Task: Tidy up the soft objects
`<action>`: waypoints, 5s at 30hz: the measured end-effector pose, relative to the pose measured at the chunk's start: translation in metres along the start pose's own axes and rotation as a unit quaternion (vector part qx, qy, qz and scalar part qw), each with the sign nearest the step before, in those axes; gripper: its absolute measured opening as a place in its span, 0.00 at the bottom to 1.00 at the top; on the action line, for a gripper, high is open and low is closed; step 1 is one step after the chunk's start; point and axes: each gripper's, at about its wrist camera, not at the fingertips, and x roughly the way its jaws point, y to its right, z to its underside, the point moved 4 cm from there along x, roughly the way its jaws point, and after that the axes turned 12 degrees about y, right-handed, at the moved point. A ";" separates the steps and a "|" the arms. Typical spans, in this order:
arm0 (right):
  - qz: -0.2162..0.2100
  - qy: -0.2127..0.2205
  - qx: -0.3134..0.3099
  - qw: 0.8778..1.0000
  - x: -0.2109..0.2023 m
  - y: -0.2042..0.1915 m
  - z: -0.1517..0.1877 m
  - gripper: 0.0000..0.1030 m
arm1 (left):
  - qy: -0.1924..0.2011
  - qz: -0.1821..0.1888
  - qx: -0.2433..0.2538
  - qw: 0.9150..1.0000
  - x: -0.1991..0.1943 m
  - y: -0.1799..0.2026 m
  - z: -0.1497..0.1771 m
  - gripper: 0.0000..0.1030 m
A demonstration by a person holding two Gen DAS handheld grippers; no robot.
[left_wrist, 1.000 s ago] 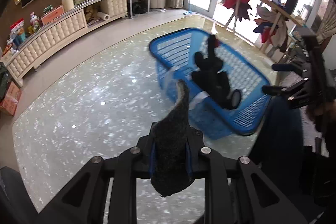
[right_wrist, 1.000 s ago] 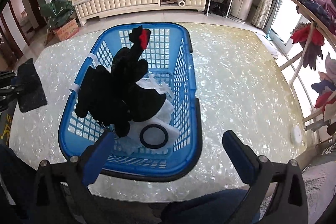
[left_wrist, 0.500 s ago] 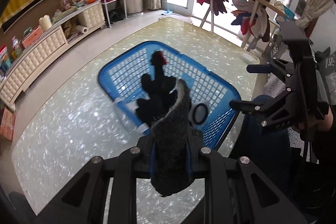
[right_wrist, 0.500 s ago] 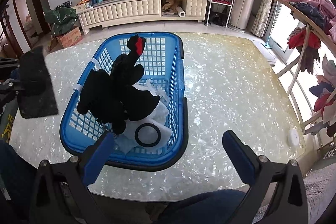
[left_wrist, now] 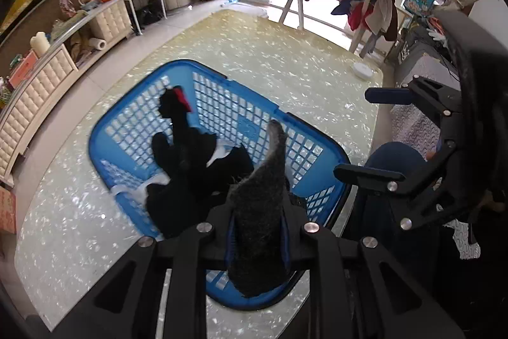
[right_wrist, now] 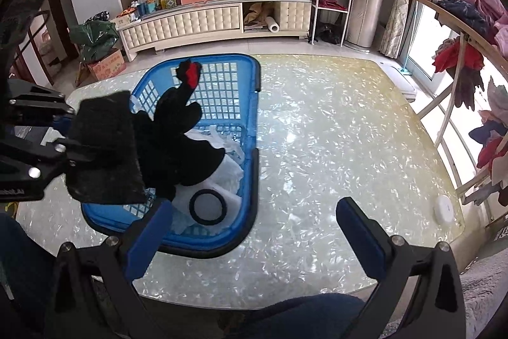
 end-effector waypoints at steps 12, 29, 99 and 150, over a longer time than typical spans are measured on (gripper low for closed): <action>0.004 -0.010 0.020 1.000 0.002 0.015 0.006 1.00 | -0.041 -0.001 0.006 0.999 0.049 0.009 0.001 0.19; -0.007 -0.016 0.043 0.999 0.006 0.021 0.009 1.00 | -0.062 -0.015 0.014 0.998 0.071 0.010 0.003 0.28; -0.086 0.133 -0.043 0.986 -0.060 -0.169 -0.044 1.00 | 0.230 -0.219 -0.194 0.928 -0.221 -0.066 0.139 1.00; -0.040 0.131 -0.046 0.989 -0.068 -0.175 -0.035 1.00 | 0.229 -0.224 -0.204 0.925 -0.216 -0.058 0.137 1.00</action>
